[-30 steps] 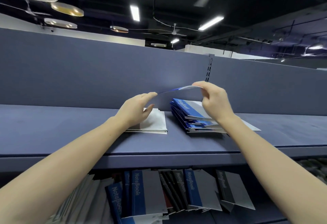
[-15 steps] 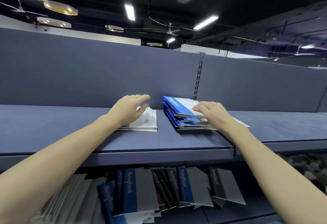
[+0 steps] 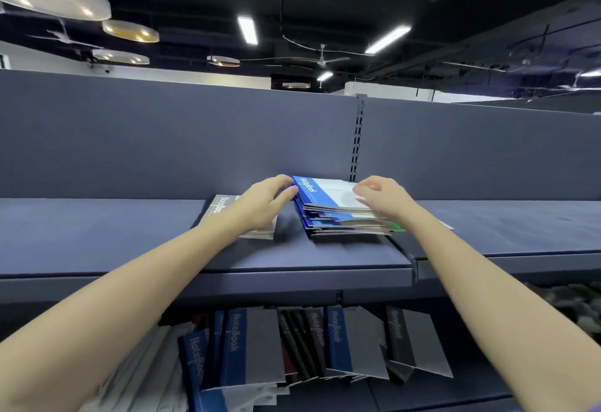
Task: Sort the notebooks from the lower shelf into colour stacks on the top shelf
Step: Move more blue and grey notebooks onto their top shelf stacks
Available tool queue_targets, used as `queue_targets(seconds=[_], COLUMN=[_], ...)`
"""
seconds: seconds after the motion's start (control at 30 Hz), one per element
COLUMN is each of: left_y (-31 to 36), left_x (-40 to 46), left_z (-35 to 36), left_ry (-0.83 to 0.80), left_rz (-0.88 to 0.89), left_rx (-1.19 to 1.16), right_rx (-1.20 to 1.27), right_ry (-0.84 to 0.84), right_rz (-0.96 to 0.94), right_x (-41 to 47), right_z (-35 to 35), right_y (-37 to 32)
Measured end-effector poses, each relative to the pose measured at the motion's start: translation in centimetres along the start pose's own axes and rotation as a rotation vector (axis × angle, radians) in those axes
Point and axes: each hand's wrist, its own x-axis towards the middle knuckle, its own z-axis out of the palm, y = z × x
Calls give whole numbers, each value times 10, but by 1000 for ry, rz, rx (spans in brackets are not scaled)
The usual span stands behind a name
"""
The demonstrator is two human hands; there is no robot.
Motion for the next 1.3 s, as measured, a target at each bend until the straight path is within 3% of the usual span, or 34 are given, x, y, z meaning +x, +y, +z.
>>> queue_targets(seconds=[0.1, 0.3, 0.6, 0.9, 1.1, 1.3], left_y=[9, 19, 52, 100, 121, 101], left_x=[2, -2, -44, -97, -155, -216], left_z=[5, 8, -6, -13, 20, 81], left_ry=[19, 57, 41, 27, -49, -273], left_rz=[-2, -45, -21, 99, 209, 123], left_rx=[153, 218, 346, 167, 83, 187], right_rx=[18, -57, -66, -90, -40, -88], right_ry=[-32, -69, 49, 121, 180, -8], right_rz=[-11, -84, -161, -144, -115, 29], right_x=[3, 7, -21, -113, -197, -261], right_z=[-5, -9, -9, -17, 3, 41], right_y=[13, 16, 18, 7, 23, 73])
